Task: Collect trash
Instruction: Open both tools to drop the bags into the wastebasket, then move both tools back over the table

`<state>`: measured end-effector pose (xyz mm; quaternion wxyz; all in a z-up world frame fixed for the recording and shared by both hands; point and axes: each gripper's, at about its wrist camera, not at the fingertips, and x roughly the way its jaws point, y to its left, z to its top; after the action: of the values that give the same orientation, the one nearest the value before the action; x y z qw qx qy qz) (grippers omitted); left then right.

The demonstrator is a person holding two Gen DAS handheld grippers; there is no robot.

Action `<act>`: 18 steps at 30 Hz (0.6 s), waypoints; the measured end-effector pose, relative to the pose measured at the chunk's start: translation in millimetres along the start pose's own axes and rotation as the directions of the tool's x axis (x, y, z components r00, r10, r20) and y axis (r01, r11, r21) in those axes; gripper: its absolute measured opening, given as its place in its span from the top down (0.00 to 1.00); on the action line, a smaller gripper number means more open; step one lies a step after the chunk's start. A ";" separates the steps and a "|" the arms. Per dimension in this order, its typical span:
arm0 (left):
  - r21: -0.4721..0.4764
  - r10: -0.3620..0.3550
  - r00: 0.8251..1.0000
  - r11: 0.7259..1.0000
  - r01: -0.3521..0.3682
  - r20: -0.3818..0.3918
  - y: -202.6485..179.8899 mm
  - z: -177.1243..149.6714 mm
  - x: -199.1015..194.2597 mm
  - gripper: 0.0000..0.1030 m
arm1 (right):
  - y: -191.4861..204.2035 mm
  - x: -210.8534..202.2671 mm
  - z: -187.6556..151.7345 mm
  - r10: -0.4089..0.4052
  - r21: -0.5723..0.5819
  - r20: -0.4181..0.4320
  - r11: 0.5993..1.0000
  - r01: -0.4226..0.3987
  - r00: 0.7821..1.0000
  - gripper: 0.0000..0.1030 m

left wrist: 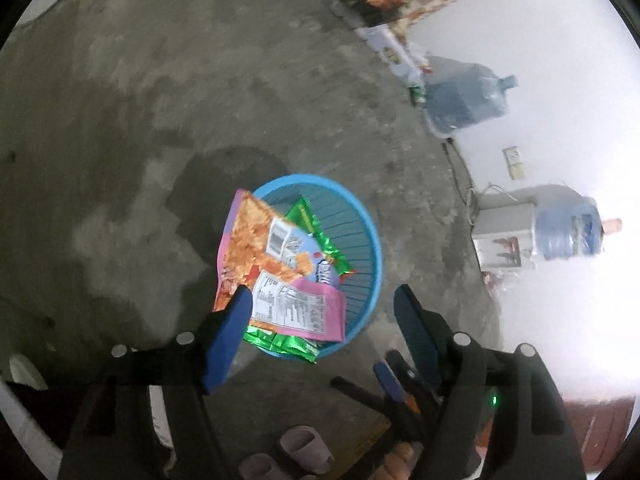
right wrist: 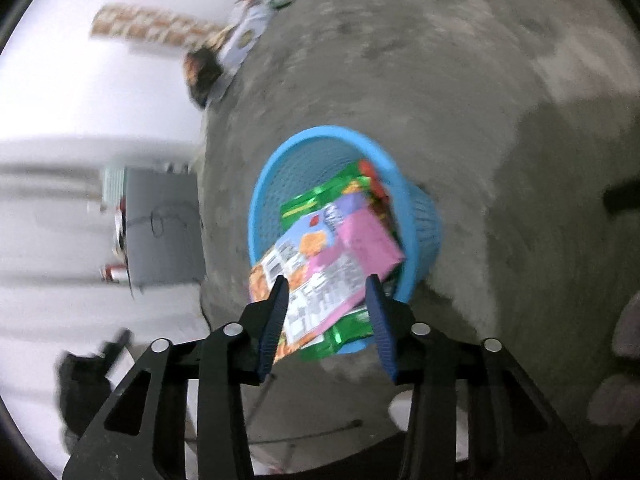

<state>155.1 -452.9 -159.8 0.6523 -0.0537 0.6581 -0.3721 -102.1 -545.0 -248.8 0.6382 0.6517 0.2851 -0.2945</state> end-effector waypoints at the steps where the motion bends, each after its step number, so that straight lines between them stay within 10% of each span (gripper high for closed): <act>1: 0.022 -0.005 1.000 1.000 0.005 0.003 -4.7 -1.4 -12.3 0.31 | 11.2 5.6 -1.2 -0.014 -0.046 -0.015 0.999 0.014 1.000 0.64; 6: 0.205 -0.020 0.999 0.979 0.012 0.040 -18.5 -18.2 -97.5 0.26 | 73.3 76.2 -11.9 -0.158 -0.309 -0.138 0.945 0.109 0.978 0.64; 11: 0.288 0.015 0.990 0.956 -0.056 0.143 12.1 -48.8 -187.9 0.23 | 51.1 185.6 -14.4 -0.412 -0.361 -0.290 0.883 0.300 0.864 0.72; 14: 0.255 0.072 0.959 0.956 -0.144 0.273 48.4 -70.4 -245.5 0.23 | 29.3 213.3 -3.8 -0.445 -0.303 -0.327 0.885 0.353 0.834 0.71; 18: 0.105 0.176 0.902 0.966 -0.235 0.394 104.6 -95.0 -305.6 0.21 | 17.9 243.7 2.7 -0.603 -0.383 -0.295 0.786 0.486 0.741 0.71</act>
<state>156.9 -168.1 19.7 0.8057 -0.0061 0.4906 -0.3318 73.0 -549.1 -419.2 0.5354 0.4870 0.6281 -0.2857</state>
